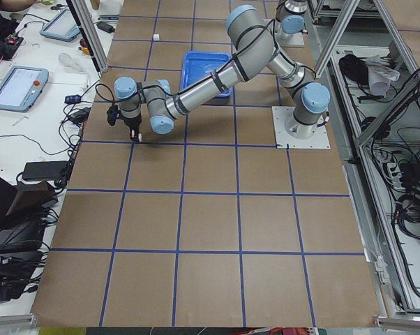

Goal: Assemble white blocks and place on blue tray

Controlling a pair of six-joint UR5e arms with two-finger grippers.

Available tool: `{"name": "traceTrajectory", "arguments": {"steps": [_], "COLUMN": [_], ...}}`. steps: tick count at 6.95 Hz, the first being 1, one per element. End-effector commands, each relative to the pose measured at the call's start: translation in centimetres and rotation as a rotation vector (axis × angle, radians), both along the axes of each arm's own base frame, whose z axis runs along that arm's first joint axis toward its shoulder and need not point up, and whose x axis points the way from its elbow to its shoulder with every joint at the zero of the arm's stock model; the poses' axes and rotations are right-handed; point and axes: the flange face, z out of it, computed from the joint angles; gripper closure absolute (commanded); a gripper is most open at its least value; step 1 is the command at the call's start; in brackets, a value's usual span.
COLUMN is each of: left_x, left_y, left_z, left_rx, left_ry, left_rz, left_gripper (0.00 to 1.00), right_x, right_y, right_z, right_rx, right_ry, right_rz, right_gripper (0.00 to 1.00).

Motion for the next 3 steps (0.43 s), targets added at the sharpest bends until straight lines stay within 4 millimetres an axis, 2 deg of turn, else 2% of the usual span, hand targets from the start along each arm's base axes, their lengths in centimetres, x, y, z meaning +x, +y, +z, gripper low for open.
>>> {"name": "traceTrajectory", "arguments": {"steps": [1, 2, 3], "left_x": [-5.5, -10.1, -14.7], "left_y": [1.5, 3.5, 6.0], "left_z": [4.7, 7.3, 9.4], "left_rx": [0.018, 0.026, 0.016], "left_ry": [0.019, 0.034, 0.041], "left_rz": [-0.042, -0.057, -0.075], "left_gripper": [0.88, 0.88, 0.89], "right_x": [-0.6, -1.5, -3.2], "right_y": [-4.6, -8.5, -12.9], "right_z": [-4.7, -7.8, -11.8], "right_rx": [0.086, 0.112, 0.117], "right_ry": [0.011, 0.039, 0.051], "right_rz": [-0.021, -0.004, 0.126], "right_gripper": [0.0, 0.0, 0.0]}}
